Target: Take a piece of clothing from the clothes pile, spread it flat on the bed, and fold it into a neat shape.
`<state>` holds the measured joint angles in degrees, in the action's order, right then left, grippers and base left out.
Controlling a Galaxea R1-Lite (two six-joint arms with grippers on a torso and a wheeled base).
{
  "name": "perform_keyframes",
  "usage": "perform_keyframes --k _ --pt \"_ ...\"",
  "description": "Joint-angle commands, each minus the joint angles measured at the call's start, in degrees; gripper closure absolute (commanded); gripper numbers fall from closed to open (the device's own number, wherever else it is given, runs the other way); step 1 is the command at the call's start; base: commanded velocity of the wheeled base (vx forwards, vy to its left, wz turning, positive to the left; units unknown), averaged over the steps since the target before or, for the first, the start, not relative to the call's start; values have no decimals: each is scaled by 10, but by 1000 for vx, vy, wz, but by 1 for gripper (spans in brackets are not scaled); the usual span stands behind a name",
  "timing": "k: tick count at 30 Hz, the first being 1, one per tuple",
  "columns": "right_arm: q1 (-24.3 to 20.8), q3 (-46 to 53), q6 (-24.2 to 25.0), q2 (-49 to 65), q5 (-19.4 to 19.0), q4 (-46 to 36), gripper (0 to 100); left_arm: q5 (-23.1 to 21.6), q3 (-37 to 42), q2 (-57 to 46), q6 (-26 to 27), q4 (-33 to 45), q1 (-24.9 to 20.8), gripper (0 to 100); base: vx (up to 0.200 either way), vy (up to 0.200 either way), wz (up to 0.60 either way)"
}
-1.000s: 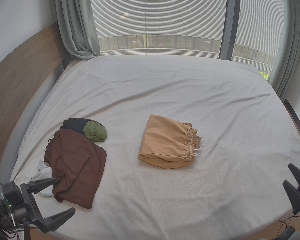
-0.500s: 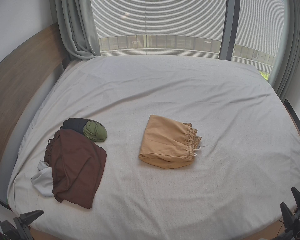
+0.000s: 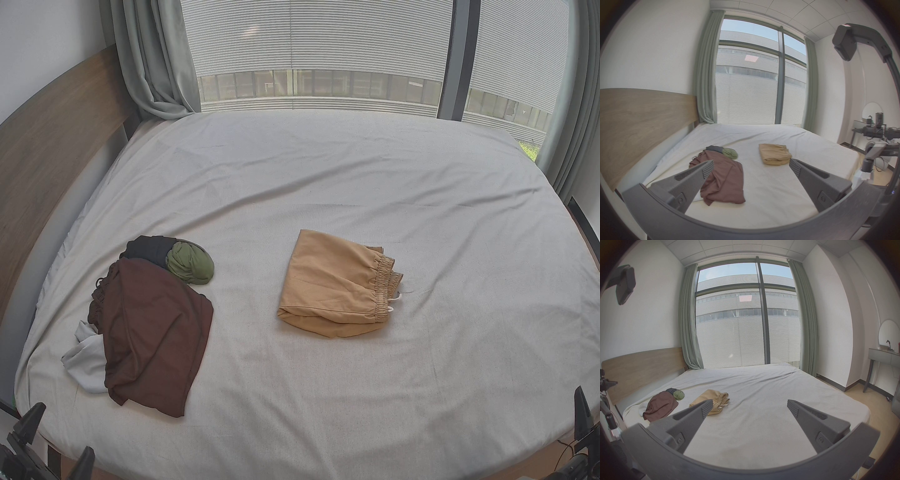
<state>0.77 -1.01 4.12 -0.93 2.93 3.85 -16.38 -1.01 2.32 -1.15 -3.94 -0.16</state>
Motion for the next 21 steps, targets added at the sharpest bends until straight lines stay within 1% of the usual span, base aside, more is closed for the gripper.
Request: perform_keyframes --k 1,2,3,4,7,8,11,13,14,15,21 --pt "1 10 -2 0 1 2 0 30 10 -16 0 -1 6 0 0 0 0" --pt "0 10 1 1 5 -5 0 43 10 -16 2 -2 6 0 0 0 0" --pt "0 10 2 1 5 -5 0 45 10 -16 3 -2 6 0 0 0 0" --pt "1 10 6 1 9 -5 0 60 10 -16 7 -2 7 0 0 0 0" --pt "1 10 5 1 9 -5 0 88 10 -16 11 -1 7 0 0 0 0" --pt "1 10 5 1 9 -5 0 88 10 -16 11 -1 7 0 0 0 0" --pt "1 10 5 1 16 -5 0 118 10 -16 19 -1 7 0 0 0 0" --pt "1 10 5 1 16 -5 0 125 10 -16 21 -1 7 0 0 0 0" --pt "1 10 5 1 16 -5 0 147 10 -18 26 33 5 0 0 0 0" --pt "1 10 5 1 16 -6 0 155 9 -18 22 50 4 0 0 0 0" --pt "-2 10 -8 2 5 -7 0 157 10 -21 21 37 2 0 0 0 0"
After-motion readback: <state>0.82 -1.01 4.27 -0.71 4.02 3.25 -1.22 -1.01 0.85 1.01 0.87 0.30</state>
